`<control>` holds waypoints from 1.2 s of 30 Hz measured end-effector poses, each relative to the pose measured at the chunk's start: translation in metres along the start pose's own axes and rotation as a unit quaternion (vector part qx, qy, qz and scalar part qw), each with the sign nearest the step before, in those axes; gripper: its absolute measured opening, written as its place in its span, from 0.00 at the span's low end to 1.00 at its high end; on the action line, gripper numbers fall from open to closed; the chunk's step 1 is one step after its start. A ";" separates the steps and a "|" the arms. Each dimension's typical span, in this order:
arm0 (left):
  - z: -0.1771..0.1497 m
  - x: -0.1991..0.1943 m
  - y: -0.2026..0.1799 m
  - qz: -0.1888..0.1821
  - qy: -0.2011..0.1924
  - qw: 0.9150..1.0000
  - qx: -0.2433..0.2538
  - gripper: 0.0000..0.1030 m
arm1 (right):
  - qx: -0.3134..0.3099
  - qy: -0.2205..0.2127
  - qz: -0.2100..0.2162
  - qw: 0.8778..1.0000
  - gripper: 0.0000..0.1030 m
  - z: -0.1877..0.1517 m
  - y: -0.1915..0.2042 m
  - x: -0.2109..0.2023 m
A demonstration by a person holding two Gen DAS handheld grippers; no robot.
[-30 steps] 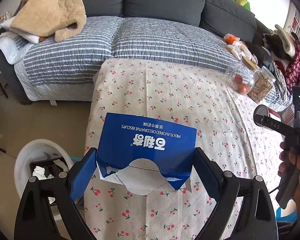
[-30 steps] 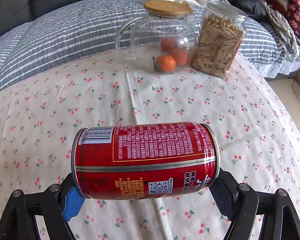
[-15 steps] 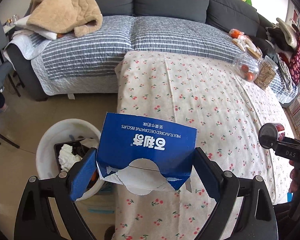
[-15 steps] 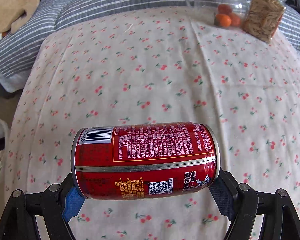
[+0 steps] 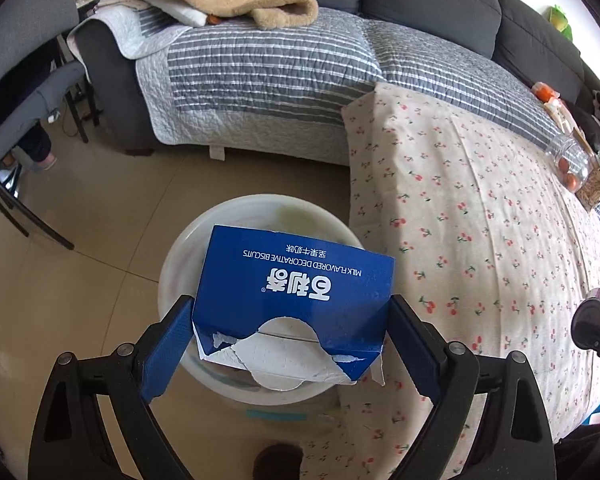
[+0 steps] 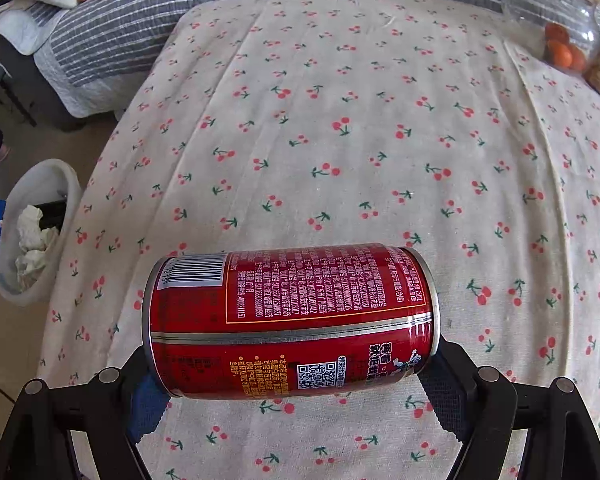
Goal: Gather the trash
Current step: 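Carry the biscuit box in the left tool over the bin and release it, then carry the red can in the right tool over the bin and release it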
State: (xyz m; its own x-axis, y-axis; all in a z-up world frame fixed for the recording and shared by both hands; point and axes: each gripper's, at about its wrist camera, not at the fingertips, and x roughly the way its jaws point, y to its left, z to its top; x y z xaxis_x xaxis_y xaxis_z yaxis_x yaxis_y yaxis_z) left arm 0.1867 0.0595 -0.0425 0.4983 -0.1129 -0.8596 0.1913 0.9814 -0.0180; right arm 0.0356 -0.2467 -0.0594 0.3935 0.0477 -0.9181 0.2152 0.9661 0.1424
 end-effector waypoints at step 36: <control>-0.043 0.000 0.120 0.030 0.053 0.996 -0.070 1.00 | -0.158 -0.006 0.107 0.982 0.85 0.053 0.237 0.077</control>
State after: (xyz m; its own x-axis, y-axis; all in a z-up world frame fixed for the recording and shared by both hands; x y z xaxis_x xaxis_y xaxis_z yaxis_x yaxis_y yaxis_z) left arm 0.1735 0.1837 -0.0661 0.4113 -0.0436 -0.9105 0.0411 0.9987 -0.0293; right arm 0.1645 -0.0278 -0.0767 0.4097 0.2567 -0.8754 -0.1612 0.9649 0.2075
